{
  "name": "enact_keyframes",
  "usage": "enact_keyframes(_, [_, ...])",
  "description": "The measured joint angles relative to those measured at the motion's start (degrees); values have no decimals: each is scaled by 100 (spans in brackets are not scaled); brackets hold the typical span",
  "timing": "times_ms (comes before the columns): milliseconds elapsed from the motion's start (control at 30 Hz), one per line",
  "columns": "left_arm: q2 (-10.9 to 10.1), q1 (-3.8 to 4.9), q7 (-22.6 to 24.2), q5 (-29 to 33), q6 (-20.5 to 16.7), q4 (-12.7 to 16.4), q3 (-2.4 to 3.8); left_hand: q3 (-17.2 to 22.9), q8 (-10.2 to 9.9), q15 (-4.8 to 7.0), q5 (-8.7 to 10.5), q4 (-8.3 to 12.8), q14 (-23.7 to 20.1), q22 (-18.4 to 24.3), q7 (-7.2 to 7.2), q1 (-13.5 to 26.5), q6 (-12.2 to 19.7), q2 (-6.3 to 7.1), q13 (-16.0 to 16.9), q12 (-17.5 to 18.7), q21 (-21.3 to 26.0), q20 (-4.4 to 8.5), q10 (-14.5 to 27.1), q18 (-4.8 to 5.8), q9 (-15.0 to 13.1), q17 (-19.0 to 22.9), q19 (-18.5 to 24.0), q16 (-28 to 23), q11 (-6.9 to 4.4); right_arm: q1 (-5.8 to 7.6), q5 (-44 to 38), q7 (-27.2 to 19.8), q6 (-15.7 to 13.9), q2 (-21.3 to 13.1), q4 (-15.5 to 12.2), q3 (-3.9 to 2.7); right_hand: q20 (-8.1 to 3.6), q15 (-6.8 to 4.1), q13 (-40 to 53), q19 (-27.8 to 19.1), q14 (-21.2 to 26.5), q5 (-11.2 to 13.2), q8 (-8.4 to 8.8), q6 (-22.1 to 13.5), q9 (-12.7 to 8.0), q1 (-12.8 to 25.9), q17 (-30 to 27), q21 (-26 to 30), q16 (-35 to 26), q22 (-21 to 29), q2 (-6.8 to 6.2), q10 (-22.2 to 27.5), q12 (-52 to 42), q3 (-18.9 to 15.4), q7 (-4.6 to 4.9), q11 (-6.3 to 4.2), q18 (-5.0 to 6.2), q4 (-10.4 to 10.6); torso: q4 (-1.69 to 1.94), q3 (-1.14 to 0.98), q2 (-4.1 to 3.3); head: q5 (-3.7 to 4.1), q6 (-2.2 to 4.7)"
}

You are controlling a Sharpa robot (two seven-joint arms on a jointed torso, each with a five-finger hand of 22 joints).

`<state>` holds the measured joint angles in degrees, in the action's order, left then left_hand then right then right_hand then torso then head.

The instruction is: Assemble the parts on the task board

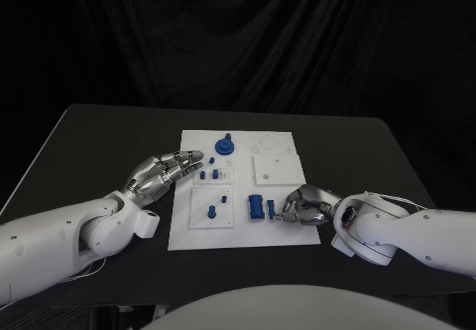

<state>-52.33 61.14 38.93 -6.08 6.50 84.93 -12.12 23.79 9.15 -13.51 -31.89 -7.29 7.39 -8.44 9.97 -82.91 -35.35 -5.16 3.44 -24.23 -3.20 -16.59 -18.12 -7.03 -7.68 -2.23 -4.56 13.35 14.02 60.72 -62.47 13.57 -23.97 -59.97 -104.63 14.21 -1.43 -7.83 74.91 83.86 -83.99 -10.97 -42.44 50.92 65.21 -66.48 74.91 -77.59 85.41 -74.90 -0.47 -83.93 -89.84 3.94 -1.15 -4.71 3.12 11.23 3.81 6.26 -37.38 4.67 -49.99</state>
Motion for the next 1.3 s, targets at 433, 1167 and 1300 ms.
enact_keyframes(433, [-185, 94, 0, 1, -251, 226, 2, 9, 61, 31, -9, -75, -31, 23, 23, 98, -95, 56, 9, -69, 0, 12, -102, -1, -21, -1, -30, -47, -20, 810, 2155, -2171, -253, 121, 325, -4, 669, 842, -1575, -2733, 2878, -1604, 1517, -578, -1677, -822, -4373, 4912, -3177, 700, 58, 3597, 2552, 467, 691, 755, 588, 163, -5, -14, 73, 76, 0])
enact_keyframes(1167, [505, 11, 1, 2, -575, -391, -1, -2942, -761, 819, 1503, -953, -740, 664, -1547, 1382, 2742, -928, -224, 1769, 247, 662, 1717, -274, 644, 216, 391, -1315, -1450, 133, 4375, -5125, 602, 630, 1433, 4, 1800, 1728, -7113, -8131, 8326, -246, 4107, -4331, -6205, -65, -7384, 7659, -7968, 6859, 625, 8348, 8128, -1436, -719, 541, 85, 529, -176, -43, 374, -105, 0])
enact_keyframes(1300, [540, -4, 0, 2, -576, -470, -1, -3228, -783, 946, 1503, -948, -737, 742, -1644, 1266, 2767, -1044, -229, 1786, 259, 819, 1739, -179, 644, 218, 427, -1315, -1473, 55, 4449, -5192, 655, 651, 1518, 5, 1802, 1705, -7266, -8169, 8349, -251, 4107, -4386, -6305, -122, -7407, 7659, -8112, 6945, 683, 8392, 8292, -1571, -773, 470, 85, 513, -214, -58, 359, -168, 0])
